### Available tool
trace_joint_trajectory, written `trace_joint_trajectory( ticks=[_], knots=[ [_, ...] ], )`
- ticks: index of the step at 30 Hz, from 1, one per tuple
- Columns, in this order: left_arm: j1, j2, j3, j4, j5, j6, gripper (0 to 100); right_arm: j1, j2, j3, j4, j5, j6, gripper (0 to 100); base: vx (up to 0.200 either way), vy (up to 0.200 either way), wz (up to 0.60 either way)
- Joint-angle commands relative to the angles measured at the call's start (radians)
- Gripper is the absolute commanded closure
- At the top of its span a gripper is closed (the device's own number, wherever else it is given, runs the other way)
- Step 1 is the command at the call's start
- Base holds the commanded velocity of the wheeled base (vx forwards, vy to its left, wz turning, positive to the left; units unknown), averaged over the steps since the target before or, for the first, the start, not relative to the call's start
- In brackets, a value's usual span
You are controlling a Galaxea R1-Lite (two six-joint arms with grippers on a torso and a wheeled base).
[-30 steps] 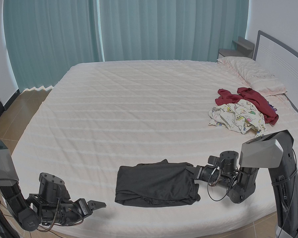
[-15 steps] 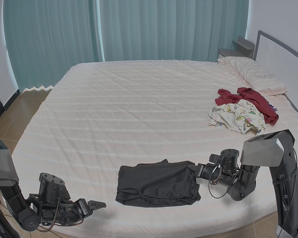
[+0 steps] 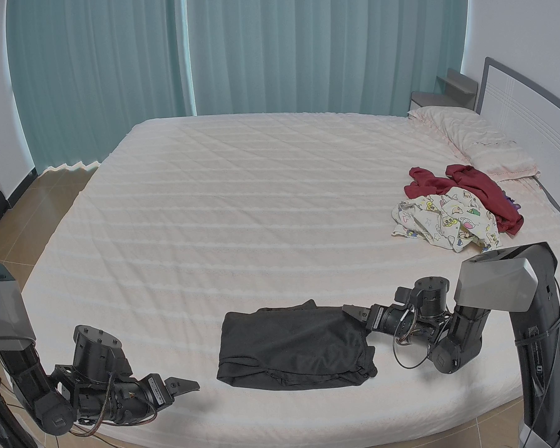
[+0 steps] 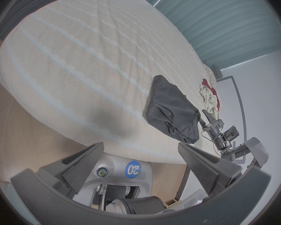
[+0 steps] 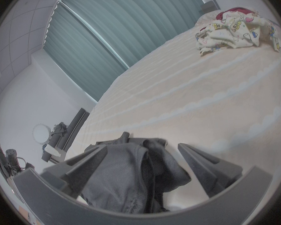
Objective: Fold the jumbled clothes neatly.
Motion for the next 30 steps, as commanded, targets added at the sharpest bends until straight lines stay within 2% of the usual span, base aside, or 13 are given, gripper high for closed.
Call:
trace_joint_trajectory(
  ticks=[1, 5, 9, 12, 13, 14, 26, 27, 30],
  knots=[
    [0.000, 0.000, 0.001, 0.000, 0.000, 0.000, 0, -0.006, -0.040, 0.018, -0.006, -0.022, 0.002, 0, 0.000, 0.000, 0.00],
    [0.000, 0.002, 0.001, 0.000, 0.003, 0.000, 0, 0.002, -0.115, 0.087, -0.003, -0.022, 0.002, 0, 0.000, 0.000, 0.00],
    [0.000, 0.000, 0.001, 0.000, 0.000, 0.000, 0, 0.035, -0.187, 0.266, 0.005, 0.067, -0.022, 0, 0.000, 0.000, 0.00],
    [0.000, 0.000, 0.001, 0.000, 0.000, 0.000, 0, 0.040, -0.189, 0.298, -0.001, 0.081, -0.045, 0, 0.000, 0.000, 0.00],
    [0.000, 0.002, 0.001, 0.000, 0.000, 0.000, 0, 0.042, -0.175, 0.367, -0.004, 0.113, -0.157, 0, 0.000, 0.000, 0.00],
    [0.000, 0.000, 0.001, 0.000, 0.000, 0.000, 0, 0.043, -0.164, 0.381, -0.004, 0.121, -0.185, 0, 0.000, 0.000, 0.00],
    [-0.003, 0.007, 0.001, 0.000, 0.003, 0.000, 0, 0.086, -0.106, 0.389, -0.012, 0.098, -0.214, 0, 0.000, 0.000, 0.00],
    [-0.003, 0.007, 0.001, 0.000, 0.003, 0.000, 0, 0.088, -0.106, 0.392, -0.010, 0.093, -0.216, 100, 0.000, 0.000, 0.00],
    [-0.003, 0.007, 0.001, 0.000, 0.006, 0.000, 0, 0.080, -0.118, 0.418, 0.001, 0.093, -0.242, 100, 0.000, 0.000, 0.00]
  ],
)
